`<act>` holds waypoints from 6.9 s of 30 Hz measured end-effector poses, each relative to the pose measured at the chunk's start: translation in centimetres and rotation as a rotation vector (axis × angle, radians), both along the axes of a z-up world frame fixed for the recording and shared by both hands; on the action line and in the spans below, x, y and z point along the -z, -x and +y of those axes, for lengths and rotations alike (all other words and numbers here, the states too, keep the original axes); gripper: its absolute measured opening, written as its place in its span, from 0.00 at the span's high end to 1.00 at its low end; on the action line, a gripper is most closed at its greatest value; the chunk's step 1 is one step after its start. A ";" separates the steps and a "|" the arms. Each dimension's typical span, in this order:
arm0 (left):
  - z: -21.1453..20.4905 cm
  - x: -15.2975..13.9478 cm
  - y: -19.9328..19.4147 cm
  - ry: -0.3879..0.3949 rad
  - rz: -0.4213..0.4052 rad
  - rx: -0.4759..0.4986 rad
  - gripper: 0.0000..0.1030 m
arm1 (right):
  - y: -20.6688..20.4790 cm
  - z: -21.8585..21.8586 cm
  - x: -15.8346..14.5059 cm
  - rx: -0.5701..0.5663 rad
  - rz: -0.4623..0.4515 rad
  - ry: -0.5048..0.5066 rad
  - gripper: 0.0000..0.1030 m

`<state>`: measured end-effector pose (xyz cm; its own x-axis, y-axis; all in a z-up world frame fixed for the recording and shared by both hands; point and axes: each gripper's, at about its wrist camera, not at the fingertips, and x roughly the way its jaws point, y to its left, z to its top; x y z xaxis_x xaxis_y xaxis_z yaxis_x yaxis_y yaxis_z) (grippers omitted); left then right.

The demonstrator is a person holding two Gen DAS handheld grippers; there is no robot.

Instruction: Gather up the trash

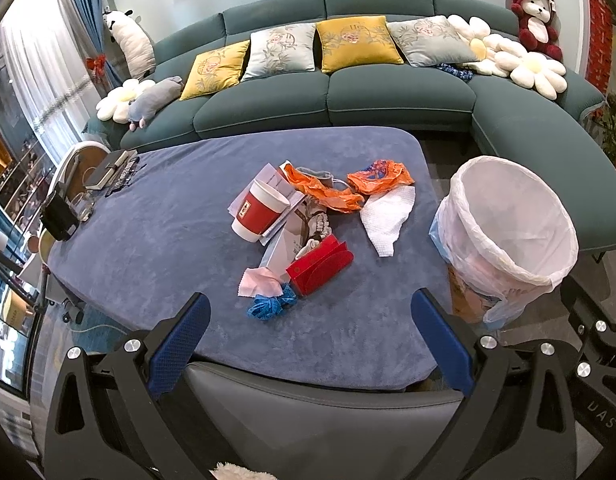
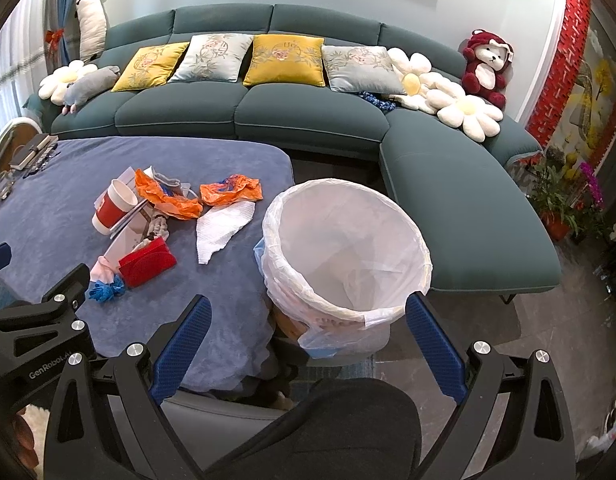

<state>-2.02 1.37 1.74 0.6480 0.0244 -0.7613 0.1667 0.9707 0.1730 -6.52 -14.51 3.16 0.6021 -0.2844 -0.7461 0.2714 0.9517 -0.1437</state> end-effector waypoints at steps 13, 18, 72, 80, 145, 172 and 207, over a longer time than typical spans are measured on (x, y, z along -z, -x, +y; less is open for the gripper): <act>0.1 -0.2 0.2 -0.011 -0.004 0.002 0.07 | 0.0 -0.1 0.0 0.001 0.001 0.000 0.09; 0.1 -0.1 0.2 -0.011 -0.001 0.006 0.07 | 0.0 0.0 0.0 0.000 -0.001 0.002 0.09; 0.9 2.1 -0.5 0.053 0.042 0.016 0.07 | -0.1 -0.6 1.0 0.033 -0.008 0.011 0.09; 3.4 5.3 -2.5 0.074 0.111 -0.002 0.07 | -1.6 -0.4 2.5 0.063 0.002 -0.004 0.09; 15.6 14.3 -15.7 0.288 0.319 -0.056 0.96 | -20.4 14.7 18.3 -0.018 0.323 -0.276 0.51; 4.9 6.7 -11.1 0.275 0.188 0.159 0.96 | -14.0 5.4 7.9 0.021 0.071 -0.309 0.99; -21.7 5.5 -9.8 0.285 0.234 0.482 0.47 | -5.9 -18.3 7.8 0.384 -0.056 -0.344 0.99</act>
<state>7.78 -20.33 -3.73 0.3498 -0.4560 -0.8183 0.6012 0.7792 -0.1772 -0.66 -32.81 -4.68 0.5444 -0.2369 -0.8046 0.6087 0.7716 0.1847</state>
